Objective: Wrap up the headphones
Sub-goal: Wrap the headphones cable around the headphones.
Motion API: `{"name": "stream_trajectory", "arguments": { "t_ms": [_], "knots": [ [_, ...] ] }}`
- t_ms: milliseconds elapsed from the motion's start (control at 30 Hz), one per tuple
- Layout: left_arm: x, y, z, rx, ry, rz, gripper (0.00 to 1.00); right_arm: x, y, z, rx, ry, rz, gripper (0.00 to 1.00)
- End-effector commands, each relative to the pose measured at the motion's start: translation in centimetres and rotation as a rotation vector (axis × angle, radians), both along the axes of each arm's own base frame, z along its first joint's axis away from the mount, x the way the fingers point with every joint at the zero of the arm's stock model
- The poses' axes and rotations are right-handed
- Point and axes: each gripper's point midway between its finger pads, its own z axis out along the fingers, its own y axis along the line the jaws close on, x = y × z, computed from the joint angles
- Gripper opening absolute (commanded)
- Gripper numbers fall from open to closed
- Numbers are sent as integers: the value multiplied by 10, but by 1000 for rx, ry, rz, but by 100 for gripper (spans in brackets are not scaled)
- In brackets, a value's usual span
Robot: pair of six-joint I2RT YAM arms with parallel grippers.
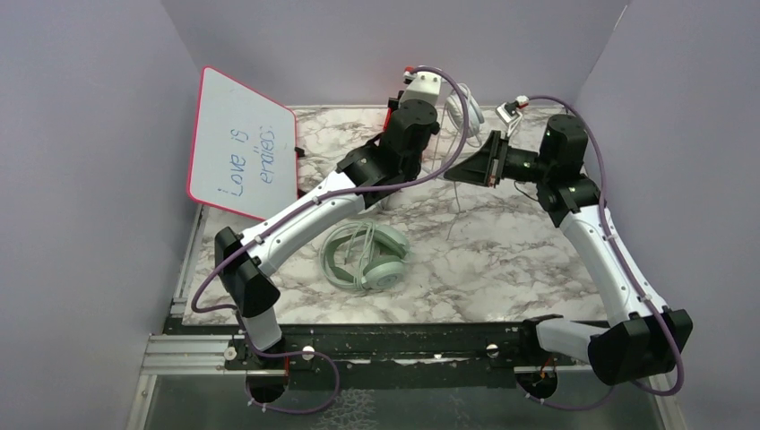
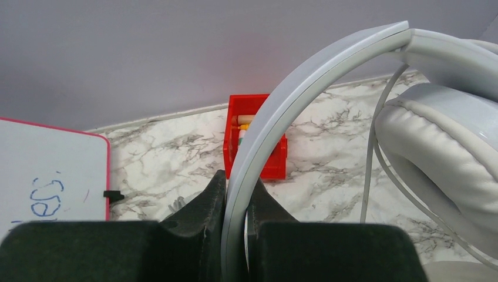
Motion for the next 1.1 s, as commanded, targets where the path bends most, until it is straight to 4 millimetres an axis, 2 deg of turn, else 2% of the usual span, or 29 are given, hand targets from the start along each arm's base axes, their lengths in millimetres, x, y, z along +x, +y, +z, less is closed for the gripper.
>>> {"name": "stream_trajectory", "arguments": {
  "t_ms": [0,233,600,867,1067],
  "knots": [
    [-1,0,53,-193,-92,26,0,-7,0,6,8,-26,-11,23],
    [1,-5,58,-241,-90,27,0,-14,-1,7,15,-47,-29,24],
    [2,-2,65,-255,-101,46,0,-22,-5,17,-7,-112,-56,39],
    [-4,-2,79,-328,-107,17,0,-20,-5,4,-8,-108,-72,42],
    [-7,-3,91,-383,-111,8,0,-22,-6,-8,-9,-120,-78,53]
  ]
}}
